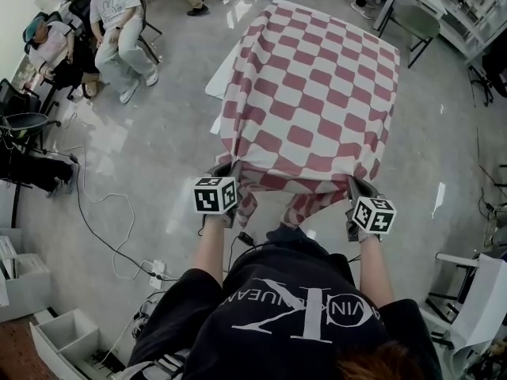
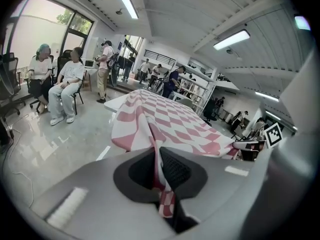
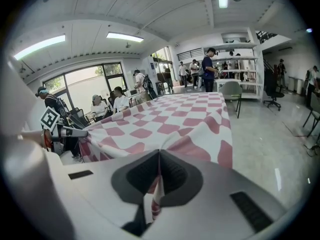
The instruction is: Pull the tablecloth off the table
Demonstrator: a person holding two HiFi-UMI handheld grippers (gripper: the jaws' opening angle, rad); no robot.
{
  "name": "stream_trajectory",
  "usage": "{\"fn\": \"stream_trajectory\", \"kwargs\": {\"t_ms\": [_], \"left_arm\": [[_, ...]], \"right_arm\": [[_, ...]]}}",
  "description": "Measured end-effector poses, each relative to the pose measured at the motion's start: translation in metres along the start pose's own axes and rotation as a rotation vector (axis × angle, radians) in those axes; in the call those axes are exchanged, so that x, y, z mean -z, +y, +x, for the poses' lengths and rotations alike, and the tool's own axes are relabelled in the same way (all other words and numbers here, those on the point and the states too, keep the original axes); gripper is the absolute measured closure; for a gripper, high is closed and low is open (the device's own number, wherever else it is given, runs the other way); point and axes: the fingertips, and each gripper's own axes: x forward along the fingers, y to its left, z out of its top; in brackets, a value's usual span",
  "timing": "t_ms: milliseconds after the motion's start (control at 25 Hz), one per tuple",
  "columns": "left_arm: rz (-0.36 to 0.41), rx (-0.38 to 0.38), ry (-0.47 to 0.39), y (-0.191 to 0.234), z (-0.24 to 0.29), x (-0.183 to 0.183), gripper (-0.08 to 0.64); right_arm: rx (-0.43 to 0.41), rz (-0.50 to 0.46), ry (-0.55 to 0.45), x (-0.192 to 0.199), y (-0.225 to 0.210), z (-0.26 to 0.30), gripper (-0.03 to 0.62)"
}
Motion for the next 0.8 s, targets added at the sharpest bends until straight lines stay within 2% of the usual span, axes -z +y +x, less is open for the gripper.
{"fn": "stream_trajectory", "kwargs": {"t_ms": [240,520,800], "left_arm": [[-0.007,0.017,-0.04,0.004,-0.02,-0.012,0.534],[0.003,0.033,-0.071,-0.01,-0.044,0.024,0.534],[0.015,0.028,-0.065,-0.013,-0.053,0.029,0.534]], "right_arm": [[-0.014,0.098,-0.076,-0.023,0.015,-0.013,0.58],[-0.008,0.074,-0.107,0.005,0.021,-0.047,0.58],[-0.006,0.076,-0.103,0.014,0.026,-0.055,0.58]]}}
